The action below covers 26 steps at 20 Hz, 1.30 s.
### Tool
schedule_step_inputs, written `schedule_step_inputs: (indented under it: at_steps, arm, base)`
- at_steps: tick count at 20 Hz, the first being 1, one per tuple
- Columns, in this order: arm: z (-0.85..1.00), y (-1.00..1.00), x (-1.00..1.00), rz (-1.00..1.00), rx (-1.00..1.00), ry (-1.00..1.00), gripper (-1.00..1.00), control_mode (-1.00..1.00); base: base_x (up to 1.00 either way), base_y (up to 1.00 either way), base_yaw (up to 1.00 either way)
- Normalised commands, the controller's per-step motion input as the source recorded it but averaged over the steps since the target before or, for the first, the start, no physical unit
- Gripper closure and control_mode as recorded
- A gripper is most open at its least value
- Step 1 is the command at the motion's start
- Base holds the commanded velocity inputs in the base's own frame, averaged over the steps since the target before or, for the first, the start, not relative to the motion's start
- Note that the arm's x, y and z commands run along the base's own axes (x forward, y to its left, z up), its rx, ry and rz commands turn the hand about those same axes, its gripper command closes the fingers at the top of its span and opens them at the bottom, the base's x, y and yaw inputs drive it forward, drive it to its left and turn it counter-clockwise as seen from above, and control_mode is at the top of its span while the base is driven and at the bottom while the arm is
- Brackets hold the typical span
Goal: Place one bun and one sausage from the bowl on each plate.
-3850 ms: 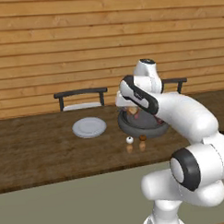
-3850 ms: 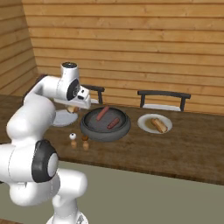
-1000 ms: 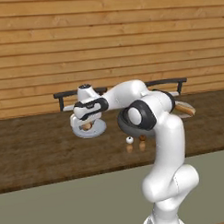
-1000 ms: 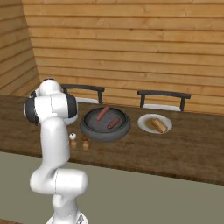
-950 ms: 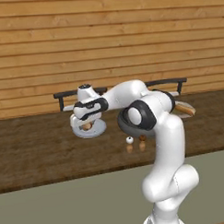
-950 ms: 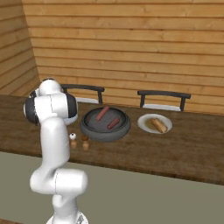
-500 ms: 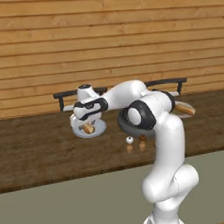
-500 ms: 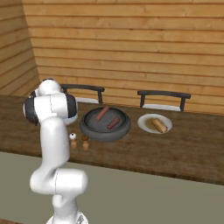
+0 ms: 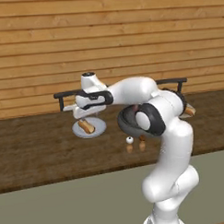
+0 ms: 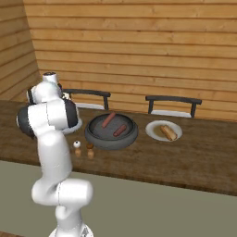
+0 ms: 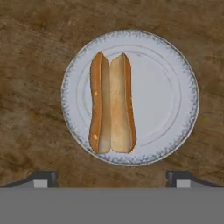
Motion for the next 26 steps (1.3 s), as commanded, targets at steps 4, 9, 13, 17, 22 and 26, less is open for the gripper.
schedule_step_inputs:
  at_steps: [4,9,13,17,22,26]
  arm:
    - [0.97,-0.89,-0.85,-0.17,0.1,-0.07,-1.0,-1.0]
    - [0.85,-1.0,-0.72,-0.14,0.05,-0.04,-1.0,-1.0]
    - [0.58,-1.0,-0.49,-0.18,0.0,-0.01,-1.0,-1.0]
    - [0.04,-1.0,-0.05,-0.28,0.0,0.01,-1.0,-1.0]
    - [-0.52,-0.59,0.2,-0.2,0.0,0.01,-1.0,-1.0]
    - [-0.5,-0.2,0.84,-0.14,-0.03,0.01,-1.0,-1.0]
  base:
    - [0.0,0.0,0.0]
    - [0.0,0.0,0.0]
    - [0.0,0.0,0.0]
    - [0.0,0.0,0.0]
    - [0.0,0.0,0.0]
    - [0.0,0.0,0.0]
